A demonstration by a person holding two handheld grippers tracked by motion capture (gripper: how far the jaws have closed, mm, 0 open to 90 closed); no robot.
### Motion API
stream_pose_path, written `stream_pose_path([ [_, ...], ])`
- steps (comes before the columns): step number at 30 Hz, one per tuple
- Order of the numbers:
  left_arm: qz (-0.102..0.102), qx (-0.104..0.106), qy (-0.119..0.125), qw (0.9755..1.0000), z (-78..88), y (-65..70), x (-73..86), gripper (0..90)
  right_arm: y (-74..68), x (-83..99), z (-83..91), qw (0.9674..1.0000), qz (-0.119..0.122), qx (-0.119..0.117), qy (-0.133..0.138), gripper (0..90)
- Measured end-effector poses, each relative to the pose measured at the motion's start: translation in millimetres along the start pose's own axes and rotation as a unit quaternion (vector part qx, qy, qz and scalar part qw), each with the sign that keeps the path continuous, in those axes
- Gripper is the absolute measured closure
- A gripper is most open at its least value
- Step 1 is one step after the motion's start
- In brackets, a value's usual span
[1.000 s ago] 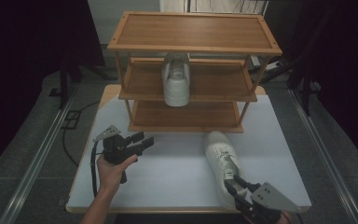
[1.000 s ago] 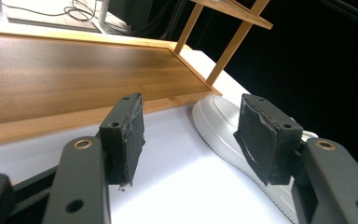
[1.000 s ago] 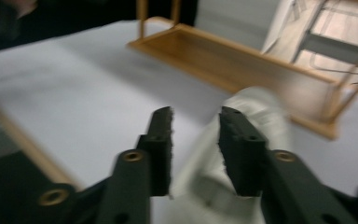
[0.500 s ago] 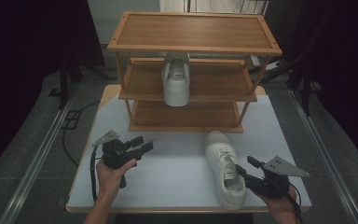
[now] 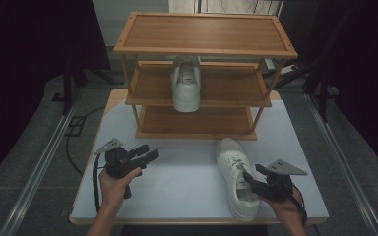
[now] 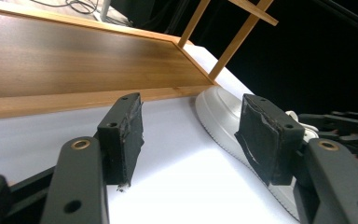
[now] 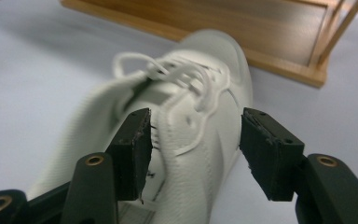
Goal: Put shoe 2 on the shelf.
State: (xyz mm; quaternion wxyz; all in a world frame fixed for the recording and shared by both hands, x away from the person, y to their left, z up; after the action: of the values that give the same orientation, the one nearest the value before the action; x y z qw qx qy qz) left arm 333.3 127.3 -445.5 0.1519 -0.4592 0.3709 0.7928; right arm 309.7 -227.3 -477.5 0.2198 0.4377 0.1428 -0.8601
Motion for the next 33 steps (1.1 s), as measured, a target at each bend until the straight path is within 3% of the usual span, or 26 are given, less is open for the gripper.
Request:
stream_pose_path([
  [10,0.001,0.000,-0.006,1.0000,-3.2,-0.1,2.2,40.0,3.0,2.6,-19.1,0.9991,-0.015,0.025,-0.030,45.7],
  [14,0.003,0.001,-0.006,1.0000,-4.2,0.0,2.7,39.9,6.2,3.0,-23.9,0.9979,-0.038,0.032,-0.042,54.7],
  [18,0.005,0.001,-0.009,0.9999,-5.1,-0.4,3.8,40.0,4.9,3.1,-24.8,0.9973,-0.032,0.046,-0.047,61.6],
  [20,0.004,0.002,-0.012,0.9999,-6.2,0.4,4.8,40.0,6.7,3.7,-25.4,0.9964,-0.034,0.059,-0.051,72.6],
  [23,0.004,0.003,-0.011,0.9999,-7.0,0.9,4.9,40.0,8.5,4.2,-24.7,0.9959,-0.032,0.066,-0.052,78.6],
  [27,0.006,0.004,-0.011,0.9999,-7.2,0.4,4.8,40.1,11.1,4.6,-22.5,0.9965,-0.033,0.063,-0.043,83.8],
  [30,0.008,0.004,-0.011,0.9999,-6.9,-0.8,4.5,40.1,15.7,5.6,-20.0,0.9968,-0.062,0.042,-0.028,84.6],
  [31,0.011,0.004,-0.010,0.9999,-6.9,-1.7,4.4,40.1,19.1,6.7,-18.1,0.9961,-0.082,0.027,-0.017,84.7],
  [33,0.012,0.004,-0.010,0.9999,-7.1,-2.2,4.5,40.2,21.0,7.1,-15.4,0.9950,-0.098,0.017,-0.006,84.8],
])
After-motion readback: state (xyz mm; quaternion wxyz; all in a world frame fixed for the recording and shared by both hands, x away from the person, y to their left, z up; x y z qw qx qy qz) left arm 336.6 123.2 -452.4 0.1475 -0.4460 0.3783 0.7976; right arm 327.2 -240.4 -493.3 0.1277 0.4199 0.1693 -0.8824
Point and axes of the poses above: each handheld gripper's, and its own axes: z roughly backward along the jaws, x roughly out of its underside, y roughly to its right, the point moved 8 cm from there along -z, roughly forward along the jaws, and after that the axes turned 2 degrees about -z, right-handed, at the moved point
